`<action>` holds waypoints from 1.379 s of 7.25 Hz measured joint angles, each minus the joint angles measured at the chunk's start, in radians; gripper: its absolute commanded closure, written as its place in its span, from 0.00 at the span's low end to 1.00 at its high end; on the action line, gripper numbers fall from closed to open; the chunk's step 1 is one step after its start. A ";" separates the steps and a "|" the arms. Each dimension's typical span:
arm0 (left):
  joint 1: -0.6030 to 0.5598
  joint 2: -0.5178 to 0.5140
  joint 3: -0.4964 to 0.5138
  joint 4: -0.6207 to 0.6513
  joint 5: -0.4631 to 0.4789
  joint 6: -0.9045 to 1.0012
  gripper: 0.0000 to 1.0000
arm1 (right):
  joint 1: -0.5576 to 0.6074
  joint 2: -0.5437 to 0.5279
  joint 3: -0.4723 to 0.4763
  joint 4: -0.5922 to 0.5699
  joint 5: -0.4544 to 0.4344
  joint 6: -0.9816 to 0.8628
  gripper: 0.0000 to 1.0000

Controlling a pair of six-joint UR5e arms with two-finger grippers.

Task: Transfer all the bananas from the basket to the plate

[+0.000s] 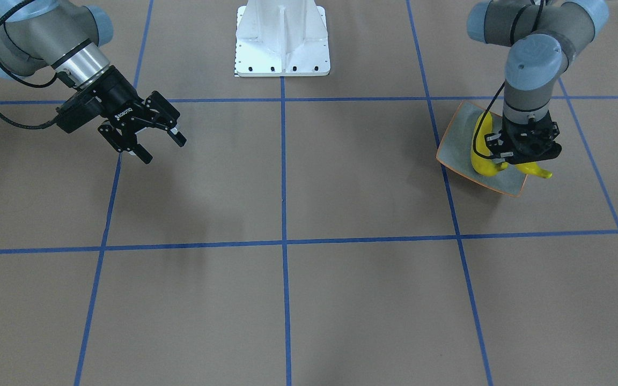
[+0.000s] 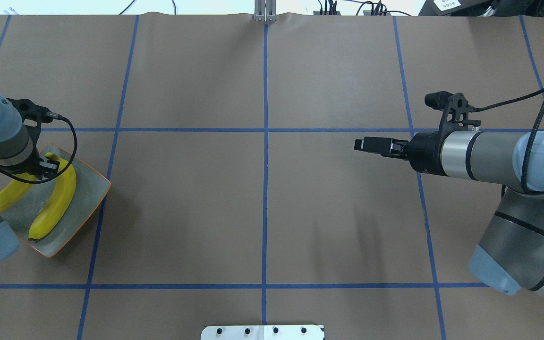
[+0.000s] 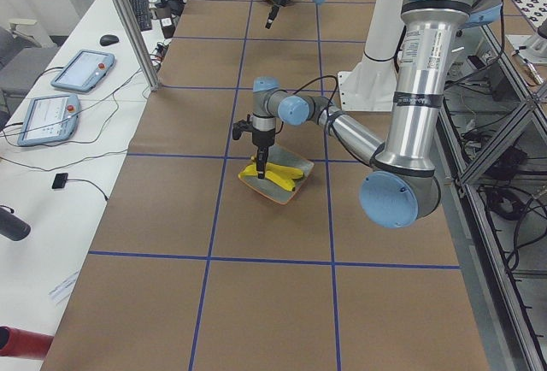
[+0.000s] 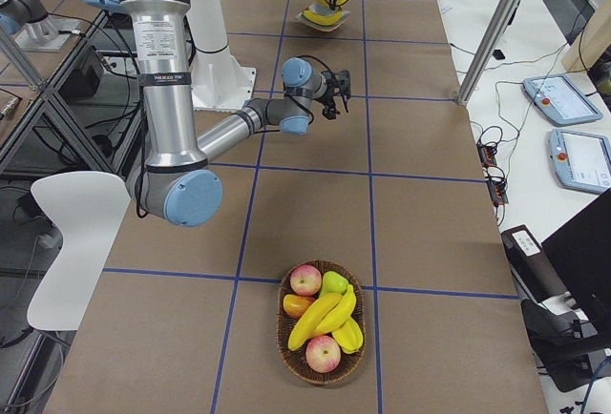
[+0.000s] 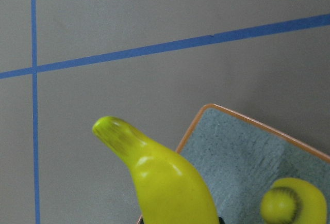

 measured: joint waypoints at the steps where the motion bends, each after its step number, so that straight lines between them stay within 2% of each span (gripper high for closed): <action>1: 0.005 0.000 0.001 0.000 0.001 -0.001 0.01 | 0.000 0.000 0.000 0.000 0.000 0.002 0.00; 5: 0.004 -0.045 -0.042 0.000 -0.014 -0.006 0.01 | 0.015 -0.001 0.005 -0.002 0.024 0.001 0.00; 8: -0.020 -0.097 -0.153 -0.010 -0.125 -0.015 0.01 | 0.210 -0.050 -0.006 -0.014 0.273 -0.038 0.00; 10: -0.025 -0.123 -0.204 -0.019 -0.164 -0.032 0.01 | 0.370 -0.145 -0.036 -0.017 0.401 -0.179 0.00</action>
